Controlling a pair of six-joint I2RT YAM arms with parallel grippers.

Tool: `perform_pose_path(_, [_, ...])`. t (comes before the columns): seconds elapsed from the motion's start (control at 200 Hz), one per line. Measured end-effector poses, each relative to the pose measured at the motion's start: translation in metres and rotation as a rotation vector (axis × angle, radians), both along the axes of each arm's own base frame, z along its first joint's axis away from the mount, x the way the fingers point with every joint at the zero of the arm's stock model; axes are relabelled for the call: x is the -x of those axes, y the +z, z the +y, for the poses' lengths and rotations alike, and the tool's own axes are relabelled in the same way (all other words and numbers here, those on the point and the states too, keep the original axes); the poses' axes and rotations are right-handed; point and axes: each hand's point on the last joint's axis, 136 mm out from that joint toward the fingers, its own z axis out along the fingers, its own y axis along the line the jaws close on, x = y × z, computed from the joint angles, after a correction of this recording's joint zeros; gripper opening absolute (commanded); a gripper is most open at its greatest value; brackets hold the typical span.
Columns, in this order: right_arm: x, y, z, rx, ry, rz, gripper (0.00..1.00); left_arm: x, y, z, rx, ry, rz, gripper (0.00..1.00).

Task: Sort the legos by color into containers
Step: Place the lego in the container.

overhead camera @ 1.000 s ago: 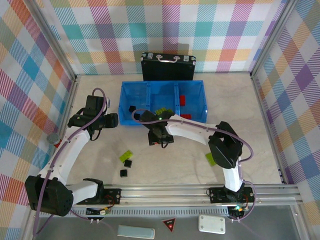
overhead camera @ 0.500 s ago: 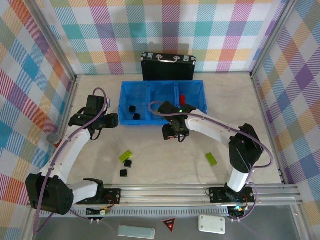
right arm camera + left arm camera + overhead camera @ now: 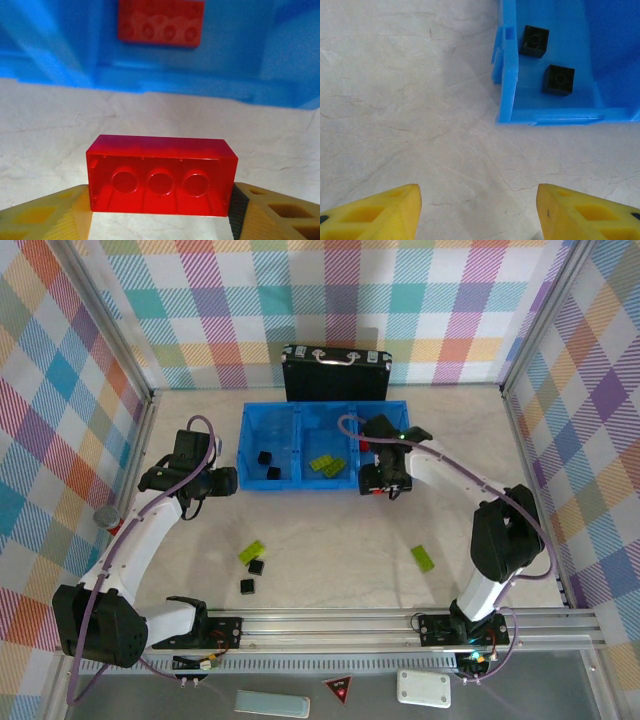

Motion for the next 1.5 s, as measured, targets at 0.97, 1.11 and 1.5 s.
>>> perform_pose_path(0.97, [-0.178,-0.039,-0.024,0.177,-0.056,-0.191,0.69,-0.001,0.0,0.005,-0.016,0.012,-0.001,0.62])
perform_pose_path(1.11, [-0.193,-0.046,-0.024,0.184,-0.046,-0.236,0.69,-0.001,0.0,0.008,-0.028,0.021,-0.003,0.62])
perform_pose_path(1.5, [-0.228,-0.051,-0.019,0.18,-0.052,-0.363,0.73,-0.001,0.001,0.013,-0.054,0.03,-0.006,0.62])
